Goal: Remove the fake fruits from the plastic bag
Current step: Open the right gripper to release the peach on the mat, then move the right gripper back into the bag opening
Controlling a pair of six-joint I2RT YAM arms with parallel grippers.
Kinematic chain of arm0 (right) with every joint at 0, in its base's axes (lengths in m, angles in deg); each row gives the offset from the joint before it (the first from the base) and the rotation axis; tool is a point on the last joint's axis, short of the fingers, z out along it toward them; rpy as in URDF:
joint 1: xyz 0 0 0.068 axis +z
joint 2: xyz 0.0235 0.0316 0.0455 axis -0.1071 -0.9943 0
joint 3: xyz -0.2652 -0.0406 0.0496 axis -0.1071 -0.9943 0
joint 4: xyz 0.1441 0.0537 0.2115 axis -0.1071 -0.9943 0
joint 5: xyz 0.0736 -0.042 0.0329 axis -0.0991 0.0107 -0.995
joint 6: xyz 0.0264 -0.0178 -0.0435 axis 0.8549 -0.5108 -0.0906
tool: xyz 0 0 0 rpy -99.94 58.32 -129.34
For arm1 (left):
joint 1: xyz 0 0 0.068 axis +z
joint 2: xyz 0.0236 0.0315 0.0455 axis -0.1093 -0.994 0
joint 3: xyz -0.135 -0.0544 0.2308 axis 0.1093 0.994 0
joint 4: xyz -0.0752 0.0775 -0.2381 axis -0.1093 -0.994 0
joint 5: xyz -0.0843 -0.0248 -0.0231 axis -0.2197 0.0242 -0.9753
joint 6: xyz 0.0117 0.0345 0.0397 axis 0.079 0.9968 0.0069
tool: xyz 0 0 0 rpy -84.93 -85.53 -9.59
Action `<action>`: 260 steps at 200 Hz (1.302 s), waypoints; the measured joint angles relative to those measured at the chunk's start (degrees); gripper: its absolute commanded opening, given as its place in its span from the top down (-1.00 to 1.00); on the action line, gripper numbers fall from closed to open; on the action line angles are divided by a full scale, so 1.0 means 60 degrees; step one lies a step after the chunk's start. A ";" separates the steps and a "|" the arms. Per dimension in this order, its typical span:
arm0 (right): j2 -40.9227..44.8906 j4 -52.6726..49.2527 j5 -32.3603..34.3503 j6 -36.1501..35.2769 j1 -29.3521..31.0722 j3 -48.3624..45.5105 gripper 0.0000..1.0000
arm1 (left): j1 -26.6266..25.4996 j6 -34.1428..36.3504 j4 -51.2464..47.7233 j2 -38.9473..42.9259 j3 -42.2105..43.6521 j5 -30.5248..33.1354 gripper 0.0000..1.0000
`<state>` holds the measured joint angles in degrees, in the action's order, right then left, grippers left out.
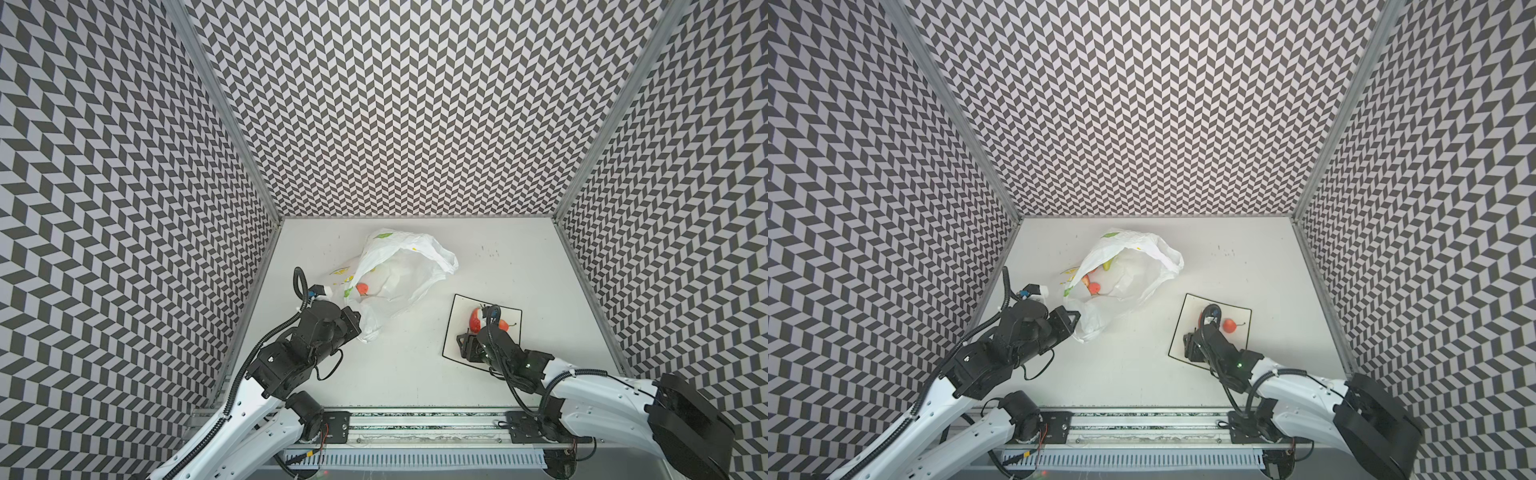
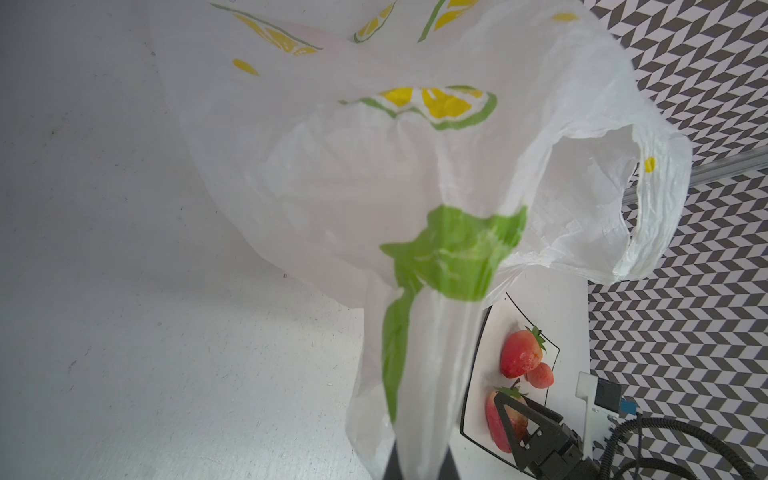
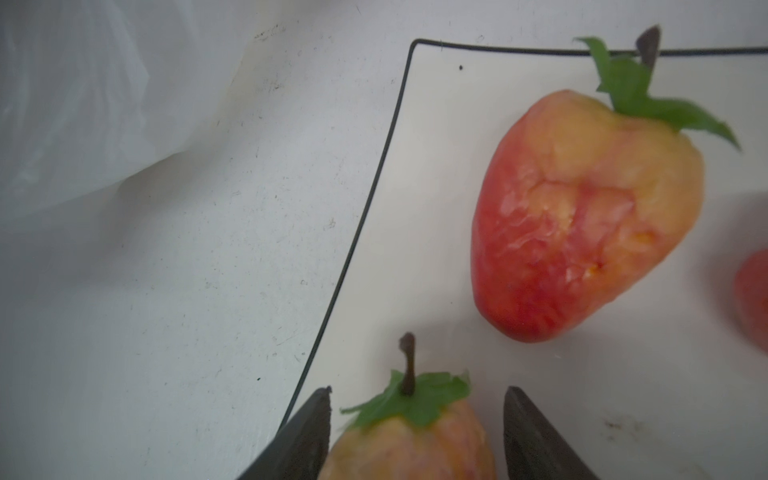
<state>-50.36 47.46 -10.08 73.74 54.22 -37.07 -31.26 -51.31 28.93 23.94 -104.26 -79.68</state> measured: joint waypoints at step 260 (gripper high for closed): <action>-0.4510 0.2084 -0.3042 -0.2291 0.1716 0.5982 0.60 | 0.0000 0.0259 -0.0215 0.0215 0.0189 -0.0433 1.00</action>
<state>-77.42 59.96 -28.33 59.99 64.52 -1.18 -31.26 -49.76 27.64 25.23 -103.12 -82.28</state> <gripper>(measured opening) 0.231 0.047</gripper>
